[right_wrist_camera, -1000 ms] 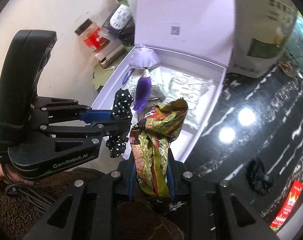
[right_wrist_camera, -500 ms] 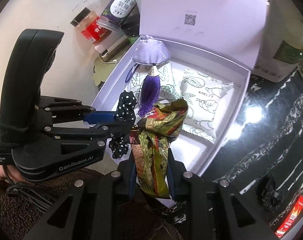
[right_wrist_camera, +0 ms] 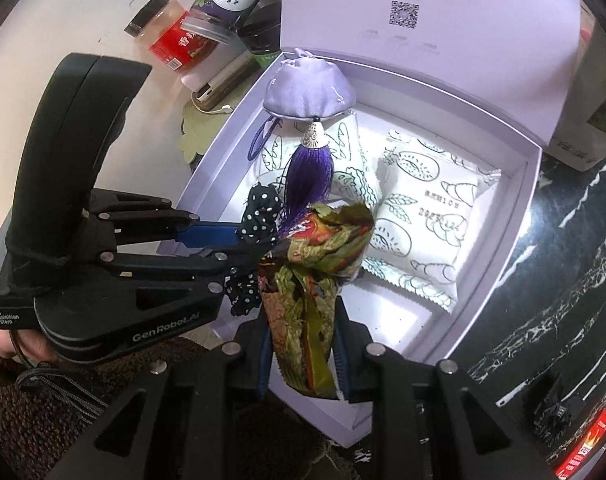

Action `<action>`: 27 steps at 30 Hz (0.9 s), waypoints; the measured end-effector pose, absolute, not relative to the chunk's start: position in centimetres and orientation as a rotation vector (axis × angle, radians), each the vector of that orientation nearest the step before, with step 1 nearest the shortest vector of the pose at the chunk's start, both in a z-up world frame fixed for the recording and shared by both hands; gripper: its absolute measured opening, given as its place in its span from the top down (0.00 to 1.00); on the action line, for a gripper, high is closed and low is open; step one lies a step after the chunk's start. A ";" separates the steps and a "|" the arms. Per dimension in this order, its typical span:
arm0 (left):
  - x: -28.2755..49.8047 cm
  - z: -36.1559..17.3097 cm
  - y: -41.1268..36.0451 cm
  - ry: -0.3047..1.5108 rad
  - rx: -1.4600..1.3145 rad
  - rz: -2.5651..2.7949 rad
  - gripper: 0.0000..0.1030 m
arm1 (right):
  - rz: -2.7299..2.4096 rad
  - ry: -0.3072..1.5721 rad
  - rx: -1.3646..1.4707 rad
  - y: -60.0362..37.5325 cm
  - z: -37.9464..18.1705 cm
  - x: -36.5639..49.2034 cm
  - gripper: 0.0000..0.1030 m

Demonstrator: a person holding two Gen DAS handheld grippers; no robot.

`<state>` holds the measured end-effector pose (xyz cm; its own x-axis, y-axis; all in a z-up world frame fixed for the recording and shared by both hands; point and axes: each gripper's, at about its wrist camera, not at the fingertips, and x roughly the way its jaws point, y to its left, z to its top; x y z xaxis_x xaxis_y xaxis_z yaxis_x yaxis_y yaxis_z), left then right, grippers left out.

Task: Organize objects
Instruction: 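Lower both held items into the box and open both grippers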

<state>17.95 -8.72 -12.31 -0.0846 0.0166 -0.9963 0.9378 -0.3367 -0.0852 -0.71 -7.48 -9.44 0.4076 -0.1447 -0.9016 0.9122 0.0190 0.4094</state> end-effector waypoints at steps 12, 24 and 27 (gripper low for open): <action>16.8 -14.3 -10.9 1.127 1.468 -1.532 0.83 | -0.965 0.788 1.337 -8.0 -10.1 -1.5 0.75; 15.1 -14.5 -12.8 1.100 1.512 -1.510 0.79 | -1.017 0.846 1.277 -8.2 -8.8 -2.0 0.68; 14.5 -14.0 -13.1 1.083 1.507 -1.516 0.79 | -1.030 0.842 1.269 -8.0 -8.4 -2.3 0.67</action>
<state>14.50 -13.10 -14.00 -0.0484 0.0638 -0.9968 0.9223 -0.3803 -0.0691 -2.33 -8.02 -8.39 0.3381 -0.1404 -0.9306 0.9399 0.0010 0.3414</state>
